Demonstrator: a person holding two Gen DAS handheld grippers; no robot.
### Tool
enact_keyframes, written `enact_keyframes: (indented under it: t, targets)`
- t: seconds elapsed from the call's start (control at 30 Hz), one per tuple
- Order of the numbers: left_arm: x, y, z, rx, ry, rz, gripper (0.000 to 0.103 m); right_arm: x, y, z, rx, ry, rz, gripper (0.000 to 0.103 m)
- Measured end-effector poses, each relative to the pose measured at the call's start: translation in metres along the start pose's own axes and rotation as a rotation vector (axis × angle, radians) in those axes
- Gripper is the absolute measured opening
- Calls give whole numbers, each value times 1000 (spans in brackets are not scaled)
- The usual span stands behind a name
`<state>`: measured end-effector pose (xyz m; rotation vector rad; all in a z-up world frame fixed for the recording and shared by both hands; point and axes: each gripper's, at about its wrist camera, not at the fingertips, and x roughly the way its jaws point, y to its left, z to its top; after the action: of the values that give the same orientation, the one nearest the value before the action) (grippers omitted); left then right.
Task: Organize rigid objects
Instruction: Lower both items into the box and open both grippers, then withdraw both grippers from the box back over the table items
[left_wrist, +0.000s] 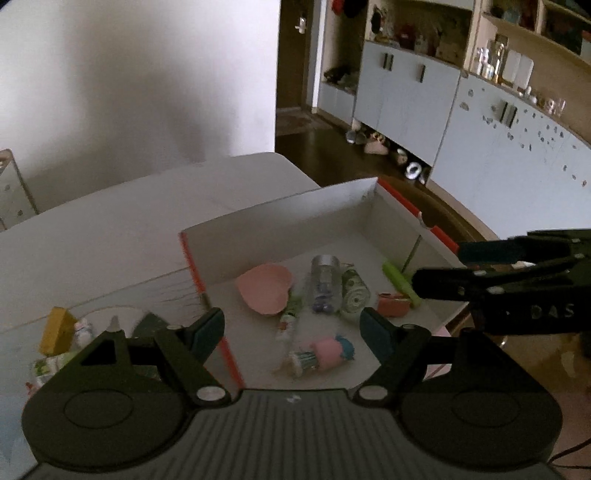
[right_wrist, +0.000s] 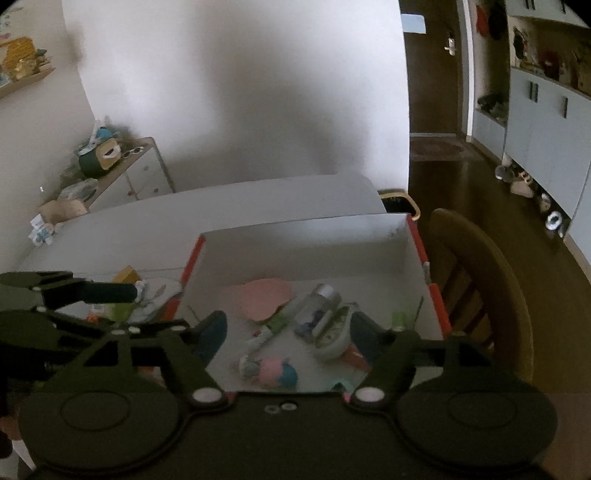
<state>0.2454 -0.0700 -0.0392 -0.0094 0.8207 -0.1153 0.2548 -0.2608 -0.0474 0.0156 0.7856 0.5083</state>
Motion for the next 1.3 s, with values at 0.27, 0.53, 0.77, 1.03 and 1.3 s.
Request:
enact_keyframes:
  t: [0.27, 0.53, 0.77, 1.03, 1.3]
  targets:
    - [-25, 39, -18, -58, -29, 17, 81, -7, 37, -7, -19, -42, 25, 92]
    - [-41, 90, -38, -95, -51, 48, 85, -3, 89, -16, -50, -85, 115, 102]
    - [-53, 141, -59, -103, -56, 74, 86, 12, 139, -21, -47, -76, 149, 102]
    - [-60, 201, -76, -117, -46, 83, 86, 37, 184, -25, -49, -47, 150, 102]
    - [-53, 250, -75, -123, -49, 96, 86, 67, 232, -27, -83, -12, 154, 102]
